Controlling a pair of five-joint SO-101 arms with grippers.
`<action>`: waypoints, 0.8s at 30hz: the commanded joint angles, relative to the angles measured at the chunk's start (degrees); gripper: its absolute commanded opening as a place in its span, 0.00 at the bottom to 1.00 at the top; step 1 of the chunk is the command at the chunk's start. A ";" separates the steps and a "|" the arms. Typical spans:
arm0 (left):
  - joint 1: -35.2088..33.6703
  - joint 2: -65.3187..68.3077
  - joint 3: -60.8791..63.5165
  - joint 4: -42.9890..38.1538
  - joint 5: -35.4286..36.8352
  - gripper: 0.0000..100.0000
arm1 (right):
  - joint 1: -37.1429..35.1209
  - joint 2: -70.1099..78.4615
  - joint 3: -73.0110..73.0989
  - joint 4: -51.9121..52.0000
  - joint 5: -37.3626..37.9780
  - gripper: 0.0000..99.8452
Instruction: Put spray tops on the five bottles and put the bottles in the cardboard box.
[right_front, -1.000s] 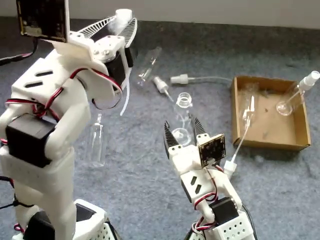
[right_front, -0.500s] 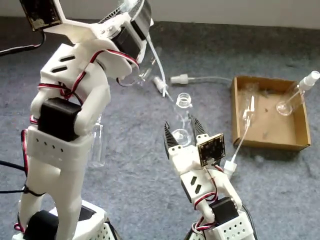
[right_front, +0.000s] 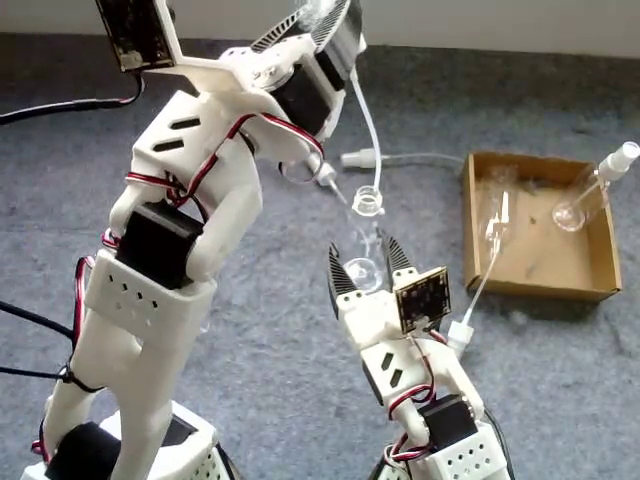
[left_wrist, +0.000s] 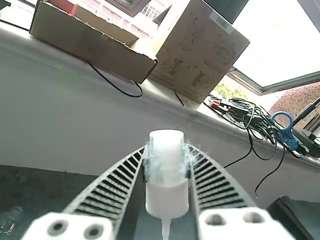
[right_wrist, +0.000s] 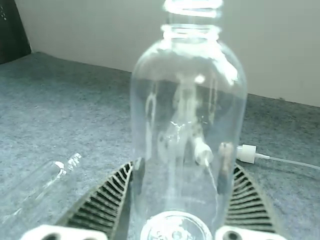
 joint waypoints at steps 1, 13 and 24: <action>1.45 -4.44 -0.40 -1.23 -0.70 0.00 | -0.40 -0.57 9.89 0.13 0.00 0.19; 4.09 -5.05 2.95 -1.67 -4.92 0.00 | -0.40 -0.57 9.89 0.13 0.00 0.19; 4.35 -4.97 3.03 -1.67 -5.19 0.00 | -0.40 -0.57 9.89 0.22 0.00 0.19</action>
